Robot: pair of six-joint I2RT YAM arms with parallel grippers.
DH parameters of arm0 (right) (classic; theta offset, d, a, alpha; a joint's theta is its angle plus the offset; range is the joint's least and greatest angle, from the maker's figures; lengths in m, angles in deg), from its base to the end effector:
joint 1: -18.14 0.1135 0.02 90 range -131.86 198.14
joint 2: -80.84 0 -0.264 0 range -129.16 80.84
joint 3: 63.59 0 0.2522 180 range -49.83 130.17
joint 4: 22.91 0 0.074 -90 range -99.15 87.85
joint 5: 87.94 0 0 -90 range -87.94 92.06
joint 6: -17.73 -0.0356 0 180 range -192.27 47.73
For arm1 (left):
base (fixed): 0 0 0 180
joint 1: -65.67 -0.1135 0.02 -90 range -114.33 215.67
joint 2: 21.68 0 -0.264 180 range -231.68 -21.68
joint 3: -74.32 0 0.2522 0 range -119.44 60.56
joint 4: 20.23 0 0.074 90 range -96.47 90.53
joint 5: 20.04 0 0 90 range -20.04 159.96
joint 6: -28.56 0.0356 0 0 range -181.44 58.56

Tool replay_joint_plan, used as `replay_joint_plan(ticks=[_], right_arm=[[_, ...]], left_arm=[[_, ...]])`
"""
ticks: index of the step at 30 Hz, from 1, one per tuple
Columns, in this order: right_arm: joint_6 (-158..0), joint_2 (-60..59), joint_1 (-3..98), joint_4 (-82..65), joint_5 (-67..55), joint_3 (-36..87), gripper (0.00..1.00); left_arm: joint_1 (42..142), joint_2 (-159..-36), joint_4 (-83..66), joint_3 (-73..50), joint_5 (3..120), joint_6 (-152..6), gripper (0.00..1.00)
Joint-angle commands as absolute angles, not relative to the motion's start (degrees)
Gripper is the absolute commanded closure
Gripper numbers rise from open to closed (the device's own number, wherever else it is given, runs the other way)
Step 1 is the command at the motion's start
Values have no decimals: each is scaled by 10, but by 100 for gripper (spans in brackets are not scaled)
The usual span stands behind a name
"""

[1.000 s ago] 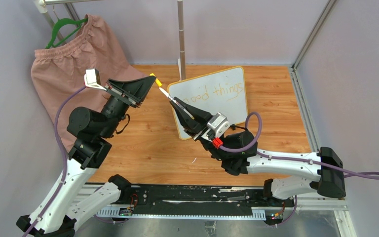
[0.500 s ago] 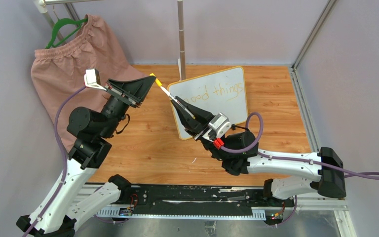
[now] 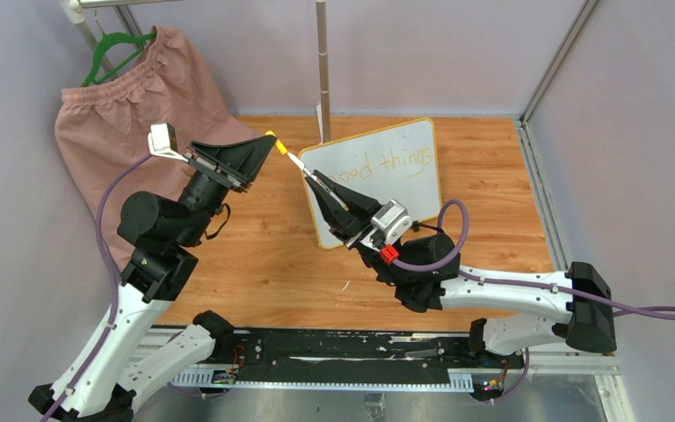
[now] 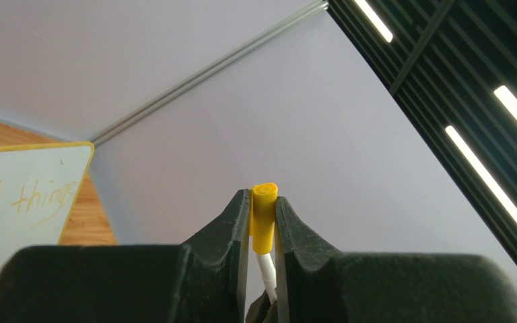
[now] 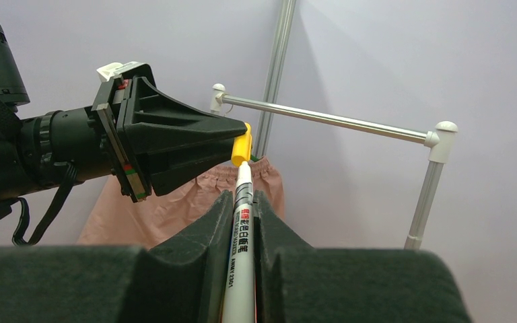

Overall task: Write a sentence on the whiteboard
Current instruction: Close the whiteboard marker at the center of the board.

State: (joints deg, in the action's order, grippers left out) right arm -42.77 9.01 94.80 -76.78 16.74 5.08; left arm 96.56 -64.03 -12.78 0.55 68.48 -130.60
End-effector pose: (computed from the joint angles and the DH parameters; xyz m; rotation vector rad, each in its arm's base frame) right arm 0.0683 0.2491 0.4344 -0.4059 0.6194 0.6983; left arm 0.1199 -0.0728 0.4673 -0.4013 1.2355 -1.5425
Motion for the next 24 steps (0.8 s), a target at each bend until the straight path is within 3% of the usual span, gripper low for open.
replay_joint_plan(ticks=[1,24], right_arm=[[-424,99,956,-791,172,63,100],[-443,90,956,-784,158,75,100]], left_arm=[[970,-635,-140,-14,678,-1302,100],[970,-643,-141,-8,677,-1306,100]])
